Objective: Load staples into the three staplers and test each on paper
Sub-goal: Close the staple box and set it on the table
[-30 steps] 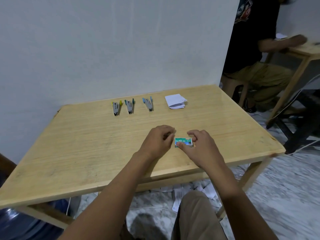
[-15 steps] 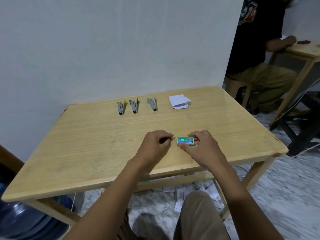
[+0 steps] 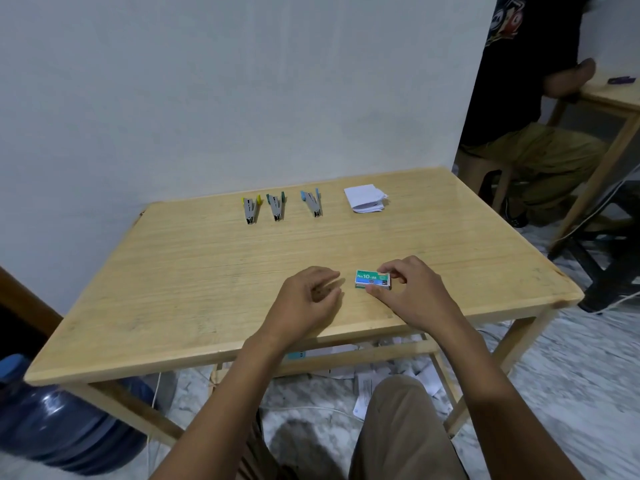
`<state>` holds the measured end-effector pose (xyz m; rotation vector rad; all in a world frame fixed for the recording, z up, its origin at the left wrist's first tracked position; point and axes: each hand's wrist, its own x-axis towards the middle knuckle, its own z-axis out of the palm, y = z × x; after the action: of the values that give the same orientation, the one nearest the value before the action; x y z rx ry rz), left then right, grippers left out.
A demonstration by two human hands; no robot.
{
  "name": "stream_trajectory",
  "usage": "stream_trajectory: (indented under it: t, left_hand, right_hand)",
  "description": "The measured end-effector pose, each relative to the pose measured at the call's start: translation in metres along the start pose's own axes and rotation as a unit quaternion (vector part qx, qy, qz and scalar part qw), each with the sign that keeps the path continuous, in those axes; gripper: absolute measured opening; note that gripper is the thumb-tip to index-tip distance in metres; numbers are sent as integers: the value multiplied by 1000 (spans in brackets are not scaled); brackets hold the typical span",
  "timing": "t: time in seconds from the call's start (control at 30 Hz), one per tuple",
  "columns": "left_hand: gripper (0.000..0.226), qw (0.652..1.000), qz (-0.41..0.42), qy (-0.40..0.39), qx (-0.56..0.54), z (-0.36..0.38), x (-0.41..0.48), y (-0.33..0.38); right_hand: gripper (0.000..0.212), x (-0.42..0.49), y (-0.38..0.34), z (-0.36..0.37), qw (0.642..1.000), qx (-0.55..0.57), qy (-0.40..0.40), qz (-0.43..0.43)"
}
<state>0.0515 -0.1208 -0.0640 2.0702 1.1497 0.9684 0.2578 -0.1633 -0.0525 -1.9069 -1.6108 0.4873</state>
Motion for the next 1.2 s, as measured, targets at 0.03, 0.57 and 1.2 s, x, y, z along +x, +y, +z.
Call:
stream_trajectory:
  t: [0.03, 0.57, 1.2]
  left_hand:
    - [30, 1000, 0, -9, 5, 2, -1, 0]
    - [21, 998, 22, -41, -40, 4, -22, 8]
    - [31, 999, 27, -35, 7, 8, -22, 9]
  right_hand:
    - [38, 0, 0, -1, 1000, 0, -6, -2]
    - [38, -2, -3, -20, 992, -60, -107, -36]
    - [47, -17, -12, 0, 998, 66, -4, 23]
